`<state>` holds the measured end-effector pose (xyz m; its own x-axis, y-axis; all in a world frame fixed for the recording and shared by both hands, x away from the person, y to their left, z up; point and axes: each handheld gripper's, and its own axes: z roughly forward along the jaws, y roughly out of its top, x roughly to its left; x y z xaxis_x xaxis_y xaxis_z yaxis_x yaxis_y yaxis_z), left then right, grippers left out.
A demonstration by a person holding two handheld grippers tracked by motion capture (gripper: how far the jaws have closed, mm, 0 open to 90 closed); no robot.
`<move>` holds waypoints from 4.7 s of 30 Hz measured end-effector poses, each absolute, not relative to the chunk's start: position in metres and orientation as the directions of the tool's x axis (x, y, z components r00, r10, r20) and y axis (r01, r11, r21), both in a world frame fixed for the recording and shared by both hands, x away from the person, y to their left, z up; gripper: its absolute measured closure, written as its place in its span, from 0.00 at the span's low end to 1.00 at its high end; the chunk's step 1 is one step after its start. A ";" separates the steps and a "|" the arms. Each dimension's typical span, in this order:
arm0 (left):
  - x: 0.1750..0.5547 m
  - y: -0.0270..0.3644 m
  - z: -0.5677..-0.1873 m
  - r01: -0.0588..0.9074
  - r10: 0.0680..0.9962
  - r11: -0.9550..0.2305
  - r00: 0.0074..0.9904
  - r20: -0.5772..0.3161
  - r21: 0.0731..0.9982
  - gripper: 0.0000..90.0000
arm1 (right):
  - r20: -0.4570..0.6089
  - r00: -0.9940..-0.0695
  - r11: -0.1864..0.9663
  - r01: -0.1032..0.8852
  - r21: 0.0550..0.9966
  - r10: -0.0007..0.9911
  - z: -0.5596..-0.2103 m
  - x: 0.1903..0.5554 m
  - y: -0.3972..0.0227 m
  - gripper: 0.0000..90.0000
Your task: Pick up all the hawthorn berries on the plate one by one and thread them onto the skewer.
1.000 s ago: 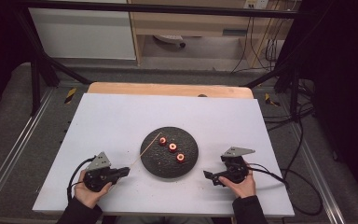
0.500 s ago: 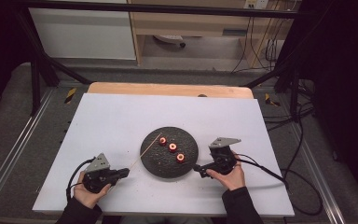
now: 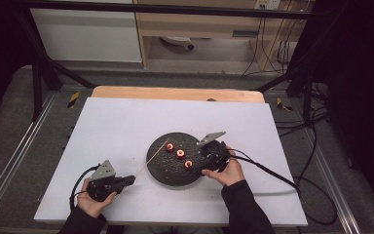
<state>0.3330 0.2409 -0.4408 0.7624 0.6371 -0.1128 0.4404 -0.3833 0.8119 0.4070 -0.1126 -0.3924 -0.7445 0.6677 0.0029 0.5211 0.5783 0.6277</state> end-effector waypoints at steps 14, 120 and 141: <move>0.332 0.240 -0.440 0.435 0.638 -0.390 0.763 -0.103 0.812 0.98 | 0.032 -0.803 0.692 0.532 0.489 0.595 -0.399 0.427 -0.082 0.31; 0.311 0.181 -0.447 0.425 0.686 -0.263 0.714 -0.142 0.866 0.98 | 0.705 -0.455 -0.571 0.415 0.708 0.544 -0.424 0.401 -0.098 0.69; 0.311 0.174 -0.449 0.433 0.707 -0.249 0.693 -0.143 0.867 0.98 | 0.744 -0.453 -0.622 0.416 0.663 0.490 -0.427 0.401 -0.095 0.70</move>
<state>0.3115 0.1740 -0.4491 0.6926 0.7071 -0.1426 0.4325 -0.2489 0.8666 0.4009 -0.0952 -0.4266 -0.4531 0.4905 0.7444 0.4162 -0.6221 0.6632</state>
